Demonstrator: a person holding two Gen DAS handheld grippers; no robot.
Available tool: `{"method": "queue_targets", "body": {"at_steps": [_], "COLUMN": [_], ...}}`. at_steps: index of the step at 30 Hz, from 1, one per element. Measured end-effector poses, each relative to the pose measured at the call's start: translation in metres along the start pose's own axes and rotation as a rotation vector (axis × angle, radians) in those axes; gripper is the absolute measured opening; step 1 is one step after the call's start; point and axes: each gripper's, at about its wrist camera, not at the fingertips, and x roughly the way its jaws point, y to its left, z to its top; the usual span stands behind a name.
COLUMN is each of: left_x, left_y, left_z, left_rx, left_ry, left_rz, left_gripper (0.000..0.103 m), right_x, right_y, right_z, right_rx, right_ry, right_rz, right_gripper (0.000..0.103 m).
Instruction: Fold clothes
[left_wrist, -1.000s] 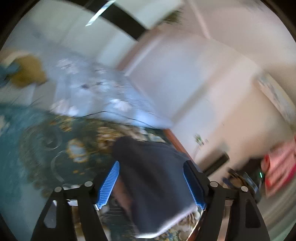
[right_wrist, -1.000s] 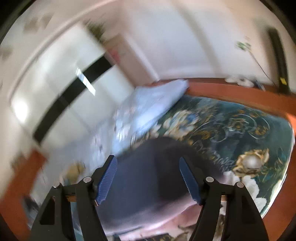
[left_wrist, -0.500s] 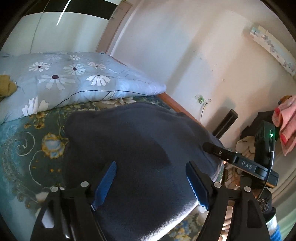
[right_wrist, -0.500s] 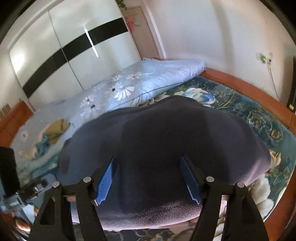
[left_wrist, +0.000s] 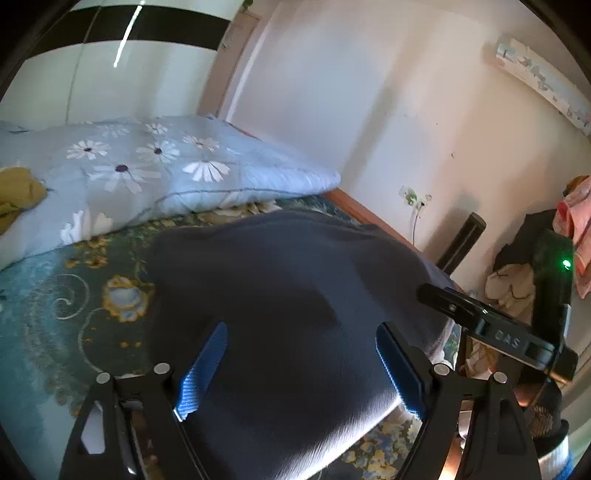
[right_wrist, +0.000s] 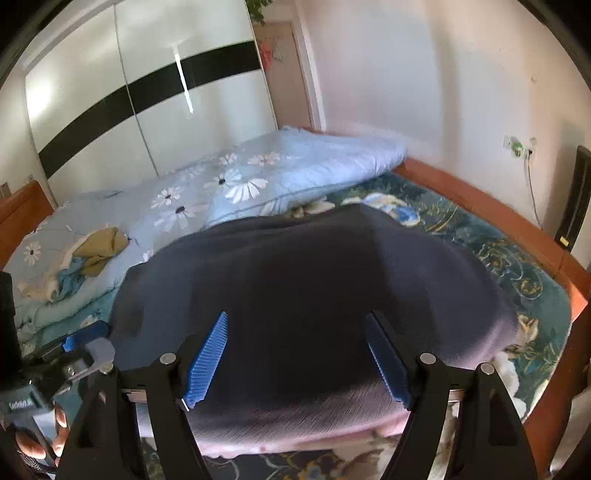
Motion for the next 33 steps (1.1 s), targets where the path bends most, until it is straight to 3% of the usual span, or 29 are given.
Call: {"method": "queue_targets", "body": {"at_steps": [4, 10, 13, 17, 20, 33], "left_x": [-0.017, -0.031, -0.038, -0.044, -0.047, -0.073], "left_y": [0.004, 0.005, -0.001, 0.003, 0.009, 0.020], "left_z": [-0.010, -0.031, -0.043, -0.059, -0.070, -0.101], "left_rx": [-0.019, -0.014, 0.031, 0.031, 0.014, 0.040], "left_ry": [-0.014, -0.008, -0.024, -0.023, -0.020, -0.042], "left_rz": [0.027, 0.053, 0.078, 0.071, 0.067, 0.070], "left_gripper": [0.089, 0.094, 0.103, 0.103, 0.103, 0.103], "right_x": [-0.026, -0.038, -0.039, -0.038, -0.038, -0.047], "right_y": [0.018, 0.029, 0.032, 0.037, 0.040, 0.066], "right_z": [-0.022, -0.056, -0.069, -0.084, -0.094, -0.127], "right_rx": [-0.039, -0.012, 0.010, 0.032, 0.058, 0.062], "right_ry": [-0.062, -0.068, -0.074, -0.060, -0.050, -0.017], "right_rz": [-0.003, -0.021, -0.014, -0.011, -0.009, -0.050], "right_gripper": [0.080, 0.083, 0.085, 0.086, 0.099, 0.103]}}
